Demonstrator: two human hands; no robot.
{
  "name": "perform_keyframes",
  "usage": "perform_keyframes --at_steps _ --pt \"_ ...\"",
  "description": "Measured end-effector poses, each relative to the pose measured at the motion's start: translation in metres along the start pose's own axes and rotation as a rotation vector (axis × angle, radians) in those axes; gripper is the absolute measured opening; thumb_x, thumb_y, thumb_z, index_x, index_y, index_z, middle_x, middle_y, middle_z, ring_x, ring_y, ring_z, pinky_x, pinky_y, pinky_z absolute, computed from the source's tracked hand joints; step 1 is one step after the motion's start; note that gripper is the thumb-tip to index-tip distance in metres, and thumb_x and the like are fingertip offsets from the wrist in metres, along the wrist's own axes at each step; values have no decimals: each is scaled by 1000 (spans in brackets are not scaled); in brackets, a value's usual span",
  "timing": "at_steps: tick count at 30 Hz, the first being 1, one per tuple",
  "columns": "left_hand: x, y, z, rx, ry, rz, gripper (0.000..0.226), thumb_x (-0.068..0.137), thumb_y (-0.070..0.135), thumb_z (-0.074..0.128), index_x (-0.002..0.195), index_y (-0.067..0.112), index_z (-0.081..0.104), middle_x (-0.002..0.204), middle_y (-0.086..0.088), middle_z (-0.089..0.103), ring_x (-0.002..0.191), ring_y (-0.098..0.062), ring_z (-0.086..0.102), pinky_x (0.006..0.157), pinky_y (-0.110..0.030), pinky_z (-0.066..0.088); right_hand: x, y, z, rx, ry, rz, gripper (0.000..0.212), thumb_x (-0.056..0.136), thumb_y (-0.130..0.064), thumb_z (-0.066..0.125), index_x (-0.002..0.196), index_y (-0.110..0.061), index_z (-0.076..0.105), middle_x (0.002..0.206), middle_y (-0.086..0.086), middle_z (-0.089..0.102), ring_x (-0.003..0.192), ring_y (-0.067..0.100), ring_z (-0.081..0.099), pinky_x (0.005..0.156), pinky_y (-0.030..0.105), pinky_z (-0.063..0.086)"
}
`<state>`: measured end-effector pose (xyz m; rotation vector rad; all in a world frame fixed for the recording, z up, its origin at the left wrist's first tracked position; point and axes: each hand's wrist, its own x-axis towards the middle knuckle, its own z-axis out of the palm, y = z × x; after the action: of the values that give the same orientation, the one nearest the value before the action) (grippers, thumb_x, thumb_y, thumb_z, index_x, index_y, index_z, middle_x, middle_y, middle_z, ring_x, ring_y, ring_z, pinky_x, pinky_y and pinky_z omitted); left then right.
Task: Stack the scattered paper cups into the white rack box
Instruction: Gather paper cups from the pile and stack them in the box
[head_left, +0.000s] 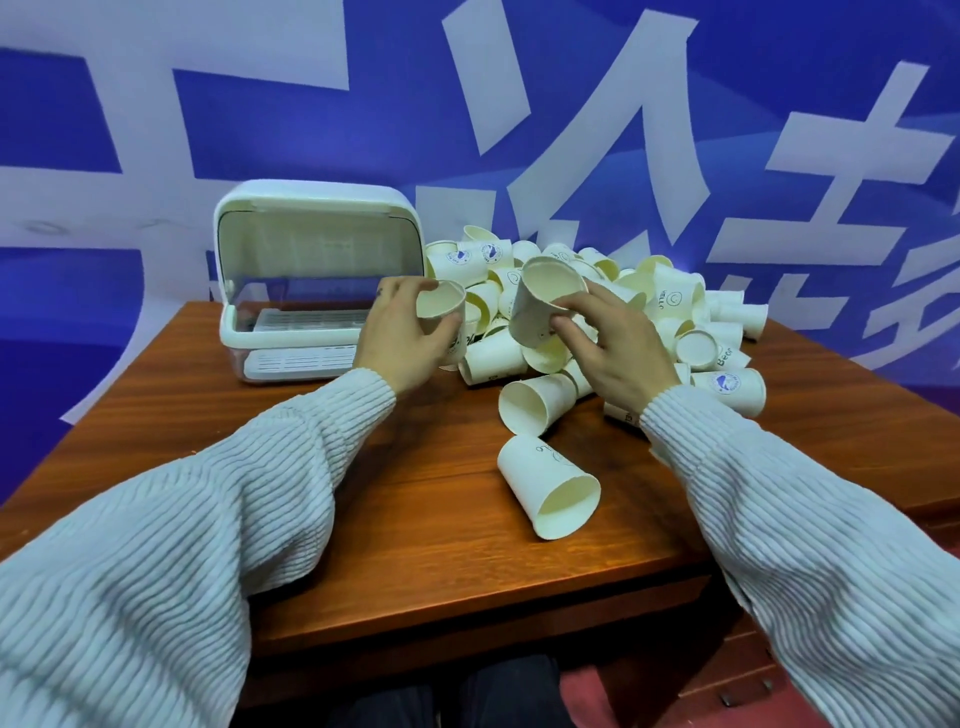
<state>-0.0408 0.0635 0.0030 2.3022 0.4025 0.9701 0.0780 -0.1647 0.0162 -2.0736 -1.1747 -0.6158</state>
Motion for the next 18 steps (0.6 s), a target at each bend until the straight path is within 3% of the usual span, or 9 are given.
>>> perform_keyframes --at_steps 6,12,18 --pt "5 -12 -16 18 34 -12 47 92 36 68 133 15 58 133 -7 50 123 -25 53 98 -26 34 14 -7 23 0 -53 13 27 105 -35 41 115 -21 62 107 -3 66 99 23 61 87 49 50" --pt "8 -23 -36 44 147 -55 46 92 38 67 132 16 58 135 -7 49 121 -26 54 102 -32 39 38 -23 47 58 -32 30 19 102 -36 56 111 -25 68 108 -9 72 102 16 67 88 45 54" --pt "17 -38 -64 23 281 -101 46 93 34 68 134 16 56 138 -4 48 125 -20 52 98 -22 32 78 -54 79 88 -26 75 22 107 -37 48 114 -24 65 99 -10 69 94 20 66 82 40 51"
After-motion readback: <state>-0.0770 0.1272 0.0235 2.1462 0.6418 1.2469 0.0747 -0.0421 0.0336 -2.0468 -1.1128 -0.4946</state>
